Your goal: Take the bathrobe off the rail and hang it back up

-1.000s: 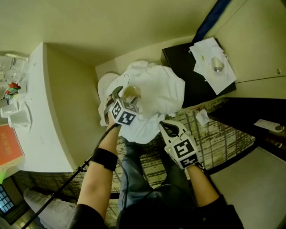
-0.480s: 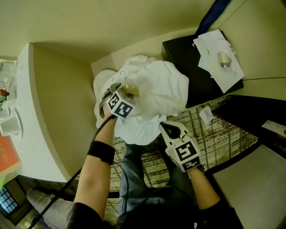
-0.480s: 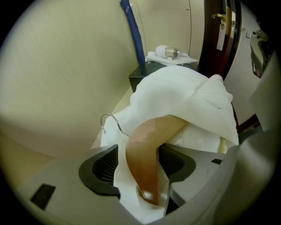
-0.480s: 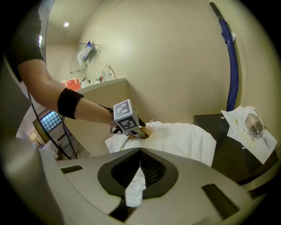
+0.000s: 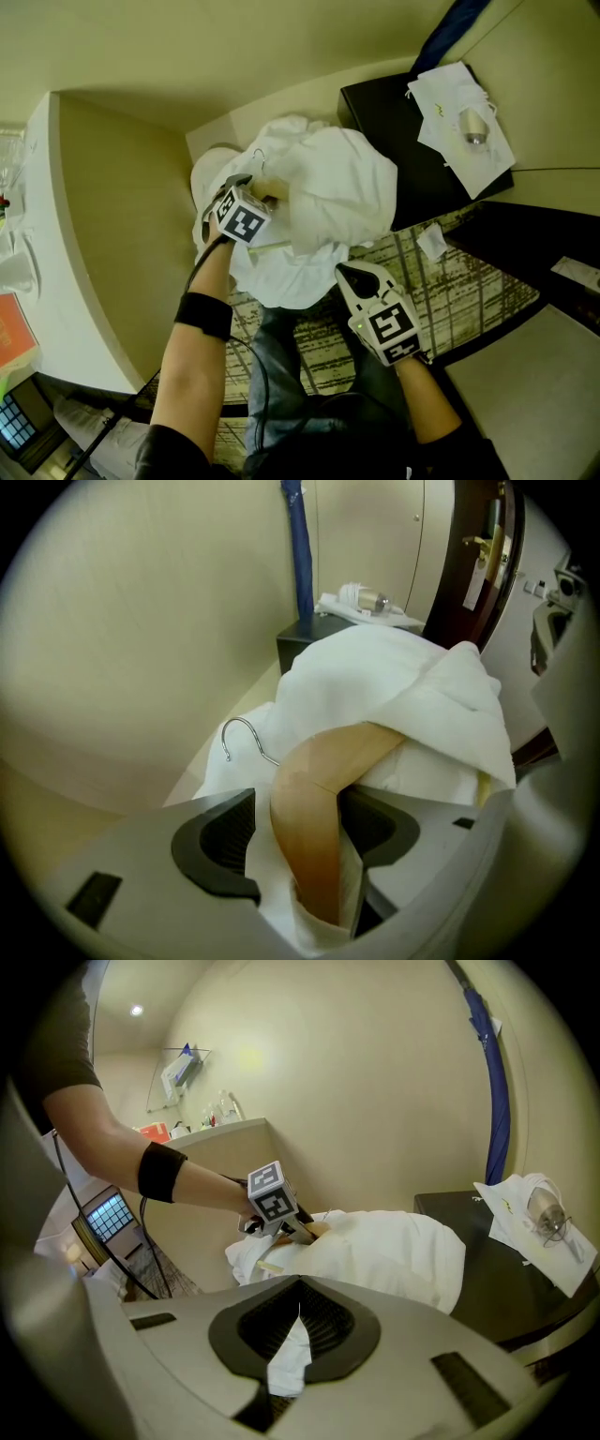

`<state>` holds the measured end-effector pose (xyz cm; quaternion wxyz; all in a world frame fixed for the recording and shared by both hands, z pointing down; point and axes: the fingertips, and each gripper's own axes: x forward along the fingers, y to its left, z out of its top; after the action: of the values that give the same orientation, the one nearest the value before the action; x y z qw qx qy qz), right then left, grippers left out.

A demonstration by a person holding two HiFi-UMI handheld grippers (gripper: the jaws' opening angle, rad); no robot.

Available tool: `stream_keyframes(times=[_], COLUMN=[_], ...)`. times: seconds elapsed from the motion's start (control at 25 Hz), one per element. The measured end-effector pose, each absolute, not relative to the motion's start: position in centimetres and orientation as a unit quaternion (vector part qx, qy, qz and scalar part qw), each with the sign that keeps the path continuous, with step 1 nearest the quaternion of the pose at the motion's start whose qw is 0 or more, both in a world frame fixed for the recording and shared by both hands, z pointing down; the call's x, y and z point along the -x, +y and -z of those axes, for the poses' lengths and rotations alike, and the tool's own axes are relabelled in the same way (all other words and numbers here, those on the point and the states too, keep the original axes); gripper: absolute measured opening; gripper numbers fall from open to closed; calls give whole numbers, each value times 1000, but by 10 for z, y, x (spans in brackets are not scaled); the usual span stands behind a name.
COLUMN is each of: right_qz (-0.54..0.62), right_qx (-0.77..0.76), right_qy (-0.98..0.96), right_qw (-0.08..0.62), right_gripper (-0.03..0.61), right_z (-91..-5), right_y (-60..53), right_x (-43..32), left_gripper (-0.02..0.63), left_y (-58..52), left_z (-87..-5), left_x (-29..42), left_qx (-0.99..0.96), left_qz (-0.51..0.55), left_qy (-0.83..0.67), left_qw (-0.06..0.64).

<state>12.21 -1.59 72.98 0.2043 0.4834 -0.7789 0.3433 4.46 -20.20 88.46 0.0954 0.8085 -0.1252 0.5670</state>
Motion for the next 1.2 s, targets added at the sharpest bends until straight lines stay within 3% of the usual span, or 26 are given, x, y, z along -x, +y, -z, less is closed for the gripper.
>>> stream_keyframes(times=[0.16,0.64,1.2], right_qz=[-346,-343,-324], right_qx=[-478,-483,-490], right_qy=[-780,-778,-782], right_qw=[206,208,208], right_gripper=[20,20,19], right_z=[-734,-729,-687], right_y=[-14,-10,2], right_x=[-118,-119,-122], left_gripper=[232,216,213], left_y=[-197,-193,-191], left_z=[-879,-870,-773], left_x=[-48,-50,-31], left_qx=[-813,-823,-814], left_qz=[-564,-553,-490], left_qy=[-80,-111,-305], left_qw=[123,71,-73])
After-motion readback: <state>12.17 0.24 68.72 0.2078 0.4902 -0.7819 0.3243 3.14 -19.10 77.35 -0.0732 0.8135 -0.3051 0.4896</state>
